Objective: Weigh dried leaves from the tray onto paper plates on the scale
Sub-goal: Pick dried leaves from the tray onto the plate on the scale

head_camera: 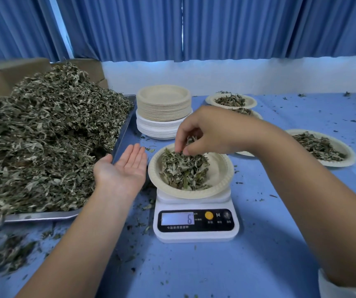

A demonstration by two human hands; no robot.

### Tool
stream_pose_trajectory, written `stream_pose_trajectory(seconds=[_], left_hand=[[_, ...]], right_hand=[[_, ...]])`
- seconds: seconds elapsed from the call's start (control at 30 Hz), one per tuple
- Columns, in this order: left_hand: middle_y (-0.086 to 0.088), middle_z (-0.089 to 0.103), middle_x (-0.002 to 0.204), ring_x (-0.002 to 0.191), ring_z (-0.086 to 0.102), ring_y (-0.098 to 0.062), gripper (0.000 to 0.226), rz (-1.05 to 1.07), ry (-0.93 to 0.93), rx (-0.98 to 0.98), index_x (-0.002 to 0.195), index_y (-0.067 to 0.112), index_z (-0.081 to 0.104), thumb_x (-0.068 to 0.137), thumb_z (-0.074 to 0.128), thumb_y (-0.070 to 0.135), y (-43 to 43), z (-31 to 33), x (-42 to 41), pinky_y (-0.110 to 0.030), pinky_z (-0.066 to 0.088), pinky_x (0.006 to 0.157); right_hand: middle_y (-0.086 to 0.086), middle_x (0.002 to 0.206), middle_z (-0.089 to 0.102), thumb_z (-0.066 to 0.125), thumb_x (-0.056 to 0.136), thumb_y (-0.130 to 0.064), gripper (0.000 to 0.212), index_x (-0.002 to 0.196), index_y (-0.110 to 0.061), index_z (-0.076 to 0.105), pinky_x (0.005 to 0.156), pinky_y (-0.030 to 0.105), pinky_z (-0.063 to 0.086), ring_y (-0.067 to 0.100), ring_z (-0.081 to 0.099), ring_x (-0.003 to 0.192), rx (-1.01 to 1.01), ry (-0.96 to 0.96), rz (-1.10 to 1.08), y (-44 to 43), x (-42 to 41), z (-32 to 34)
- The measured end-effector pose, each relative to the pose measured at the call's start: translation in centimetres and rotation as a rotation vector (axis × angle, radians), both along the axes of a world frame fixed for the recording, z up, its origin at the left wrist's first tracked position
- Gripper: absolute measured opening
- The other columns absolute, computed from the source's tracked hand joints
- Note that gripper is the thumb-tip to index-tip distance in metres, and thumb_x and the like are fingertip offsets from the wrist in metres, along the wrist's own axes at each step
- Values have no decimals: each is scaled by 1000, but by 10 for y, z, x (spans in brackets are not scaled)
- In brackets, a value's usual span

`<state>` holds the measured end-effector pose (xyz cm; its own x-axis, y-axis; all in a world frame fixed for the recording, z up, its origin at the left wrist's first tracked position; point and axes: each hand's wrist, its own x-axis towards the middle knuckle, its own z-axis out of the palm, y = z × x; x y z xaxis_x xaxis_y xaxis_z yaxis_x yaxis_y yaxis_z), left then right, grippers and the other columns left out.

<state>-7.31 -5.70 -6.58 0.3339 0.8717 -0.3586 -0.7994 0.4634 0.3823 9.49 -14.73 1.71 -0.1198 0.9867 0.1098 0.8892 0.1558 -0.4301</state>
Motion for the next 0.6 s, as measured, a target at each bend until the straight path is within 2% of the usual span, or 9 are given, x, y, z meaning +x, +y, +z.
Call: stream_pose_trajectory(seconds=[0.07,0.2,0.4,0.6], left_hand=[[-22,61,109,117,55,-32,48,0,0,0,112,-6,54,102,29,34,0,0,0,-41,44,100],[-22,61,110,116,56,-32,48,2,1,-3,112,-6,54,102,29,34,0,0,-1,-40,45,99],[-22,61,105,117,55,-32,47,3,-1,-3,111,-6,54,102,30,34,0,0,0,-41,44,100],[-22,60,106,118,55,-32,47,3,-4,1,109,-6,54,102,30,34,1,0,0,-41,44,101]], right_hand=[[-19,55,59,72,81,-16,13,83,-28,75,44,7,34,-5,48,49,-72,-64,16,1,-4,-4],[-13,57,57,70,83,-19,13,89,-29,75,41,7,31,-7,48,45,-186,-181,26,3,-7,-10],[-12,59,67,71,83,-22,11,86,-32,74,42,6,34,-5,52,49,-109,-89,-8,-1,-2,-2],[-16,59,66,71,83,-21,11,85,-32,73,45,6,35,-9,54,50,-131,-113,-28,-4,2,2]])
